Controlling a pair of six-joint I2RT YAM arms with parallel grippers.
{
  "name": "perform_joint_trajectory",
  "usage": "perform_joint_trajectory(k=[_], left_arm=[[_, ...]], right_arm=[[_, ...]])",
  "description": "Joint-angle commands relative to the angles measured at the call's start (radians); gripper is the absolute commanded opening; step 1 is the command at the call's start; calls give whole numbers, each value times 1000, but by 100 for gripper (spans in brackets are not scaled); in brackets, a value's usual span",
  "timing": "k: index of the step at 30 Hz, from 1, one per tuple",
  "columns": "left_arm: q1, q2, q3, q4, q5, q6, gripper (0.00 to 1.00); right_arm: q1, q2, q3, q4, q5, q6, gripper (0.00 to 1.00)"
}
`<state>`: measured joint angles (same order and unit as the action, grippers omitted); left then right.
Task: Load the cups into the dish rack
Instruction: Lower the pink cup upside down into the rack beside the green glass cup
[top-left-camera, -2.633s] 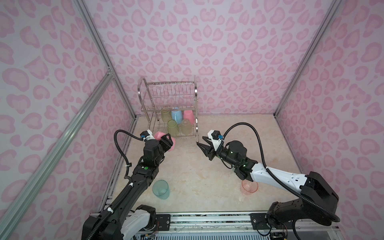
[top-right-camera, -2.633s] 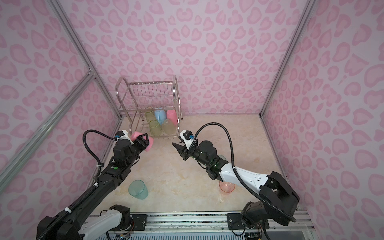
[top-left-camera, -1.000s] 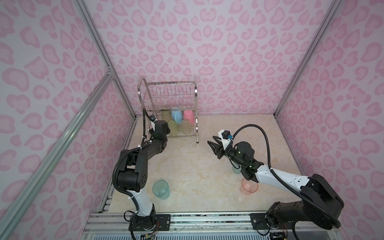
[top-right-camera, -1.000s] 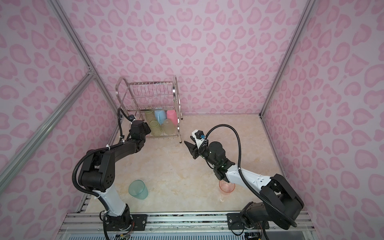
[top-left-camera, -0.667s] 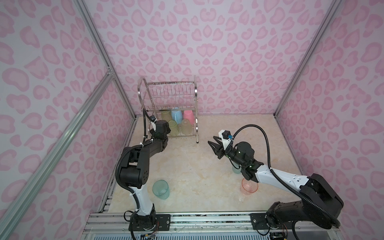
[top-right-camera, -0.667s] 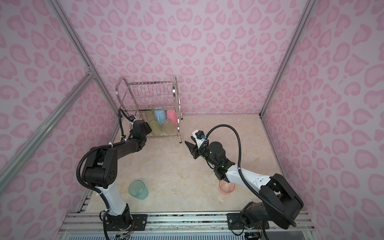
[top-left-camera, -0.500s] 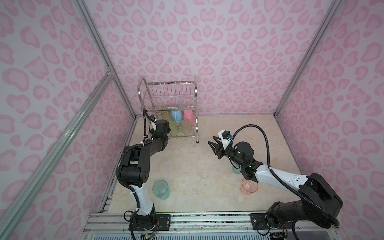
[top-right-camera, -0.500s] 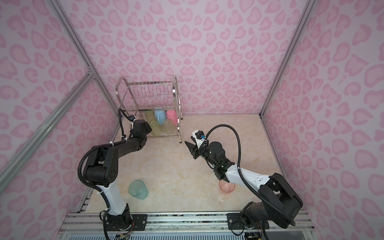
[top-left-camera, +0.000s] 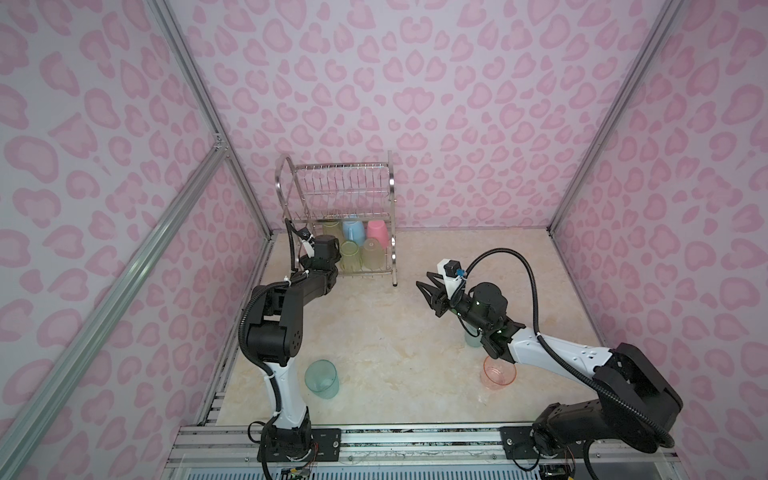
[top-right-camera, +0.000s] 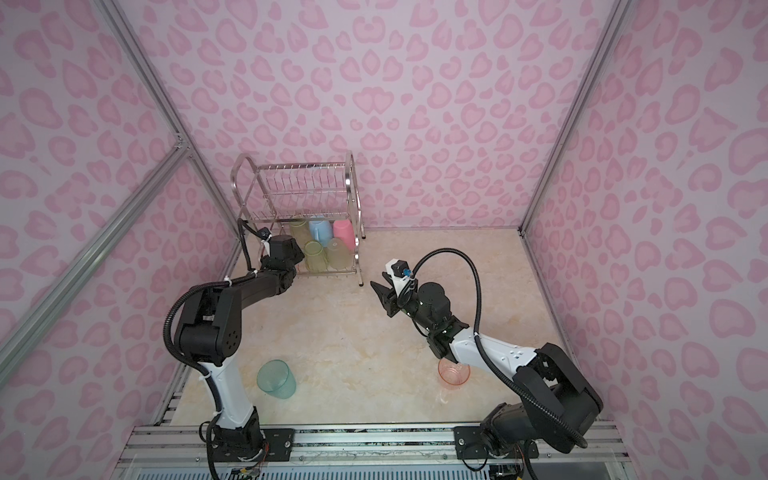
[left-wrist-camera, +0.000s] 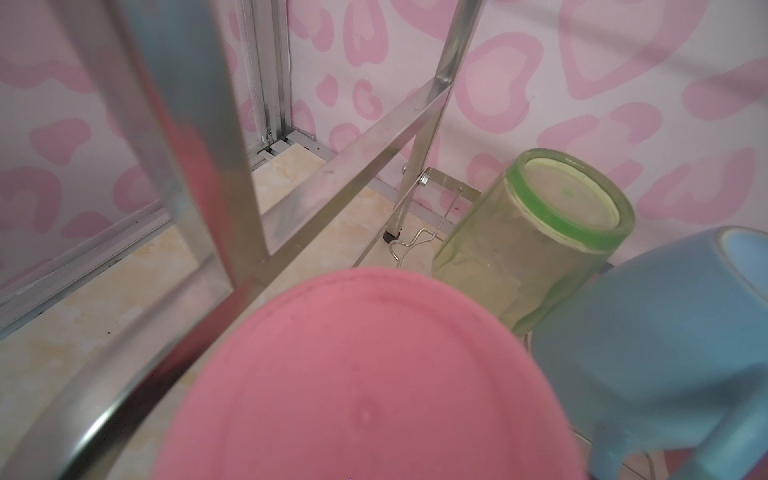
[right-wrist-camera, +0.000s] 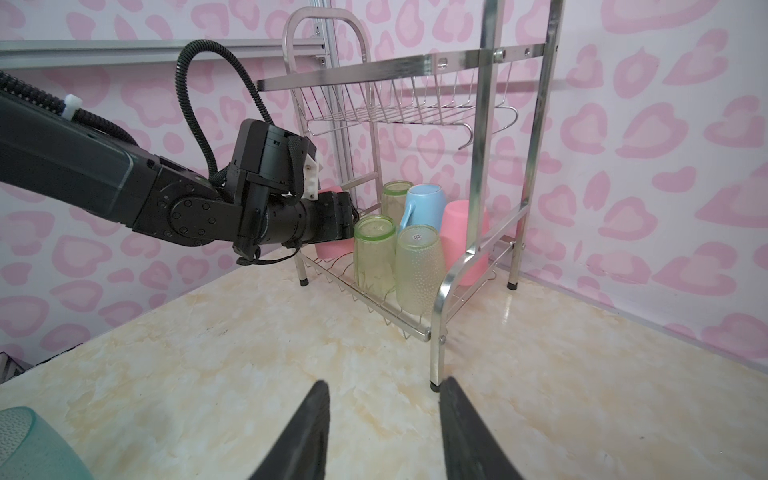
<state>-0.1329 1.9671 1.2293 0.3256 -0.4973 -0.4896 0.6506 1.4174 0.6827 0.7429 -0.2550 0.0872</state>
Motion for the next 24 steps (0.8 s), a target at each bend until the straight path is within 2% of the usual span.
perform_joint_trajectory(k=[1,8,24], left_arm=[[1,10,11,-7,-6,3,84],[0,-9,-11,6,0,8,94],[-4,-75,-54,12,39,42,98]], right_arm=[[-1,8,2,35,-7,11,44],[-4,15,8,27,-26,14,44],[-4,41,41,5,-82,32,45]])
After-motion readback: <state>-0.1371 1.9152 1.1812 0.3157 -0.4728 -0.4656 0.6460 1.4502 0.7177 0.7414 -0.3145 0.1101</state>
